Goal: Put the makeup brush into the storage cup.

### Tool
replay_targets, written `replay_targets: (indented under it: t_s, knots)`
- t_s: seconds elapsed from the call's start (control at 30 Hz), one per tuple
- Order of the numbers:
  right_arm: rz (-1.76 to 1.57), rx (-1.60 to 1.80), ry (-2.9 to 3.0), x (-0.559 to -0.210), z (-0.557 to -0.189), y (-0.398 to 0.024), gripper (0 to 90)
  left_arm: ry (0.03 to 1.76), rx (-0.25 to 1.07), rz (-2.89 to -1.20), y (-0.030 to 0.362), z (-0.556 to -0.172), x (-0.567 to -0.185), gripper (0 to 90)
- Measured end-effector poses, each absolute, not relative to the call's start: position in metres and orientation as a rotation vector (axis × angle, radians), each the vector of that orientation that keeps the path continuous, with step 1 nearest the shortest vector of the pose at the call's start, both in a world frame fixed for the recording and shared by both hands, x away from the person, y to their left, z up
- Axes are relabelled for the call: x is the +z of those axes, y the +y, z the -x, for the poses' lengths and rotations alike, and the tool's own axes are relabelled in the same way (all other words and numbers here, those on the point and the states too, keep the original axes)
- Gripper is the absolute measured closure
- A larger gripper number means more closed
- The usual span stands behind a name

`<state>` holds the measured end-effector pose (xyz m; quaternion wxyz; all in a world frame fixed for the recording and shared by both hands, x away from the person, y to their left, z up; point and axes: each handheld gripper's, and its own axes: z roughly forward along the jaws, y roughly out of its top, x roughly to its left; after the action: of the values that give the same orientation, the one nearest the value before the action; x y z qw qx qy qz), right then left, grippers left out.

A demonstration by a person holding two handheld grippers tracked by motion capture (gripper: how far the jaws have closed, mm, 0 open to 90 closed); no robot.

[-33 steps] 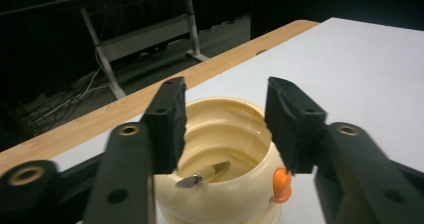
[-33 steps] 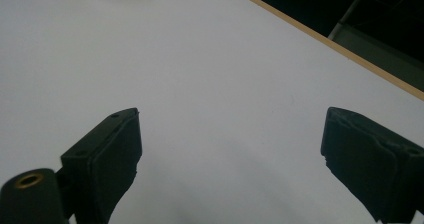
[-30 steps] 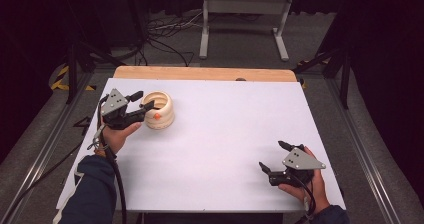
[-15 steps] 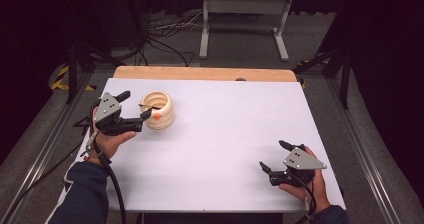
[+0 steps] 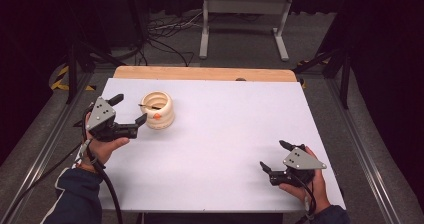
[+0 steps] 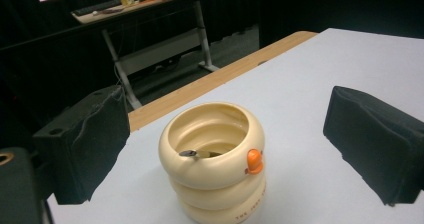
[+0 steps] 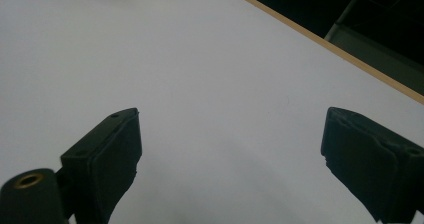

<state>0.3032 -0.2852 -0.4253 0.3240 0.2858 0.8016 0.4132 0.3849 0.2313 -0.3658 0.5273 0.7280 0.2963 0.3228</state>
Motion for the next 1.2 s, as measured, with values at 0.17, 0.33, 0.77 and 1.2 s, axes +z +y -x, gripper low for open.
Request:
replay_targets:
  t_s: [0.17, 0.33, 0.77, 1.2]
  knots:
    - [-0.745, 1.079, 2.105, -0.425, -0.303, -0.285, 10.0, 0.697, 0.776, -1.772, 0.227, -0.379, -0.367, 4.9]
    - [-0.745, 1.08, 2.107, -0.425, -0.303, -0.284, 10.0, 0.681, 0.775, -1.784, 0.223, -0.373, -0.367, 4.3]
    - [-0.751, 1.08, 2.111, -0.426, -0.303, -0.284, 10.1, 0.613, 0.764, -1.816, 0.205, -0.357, -0.366, 5.4]
    - [-0.744, 1.081, 2.108, -0.425, -0.303, -0.285, 10.1, 0.541, 0.748, -1.849, 0.189, -0.343, -0.369, 5.6]
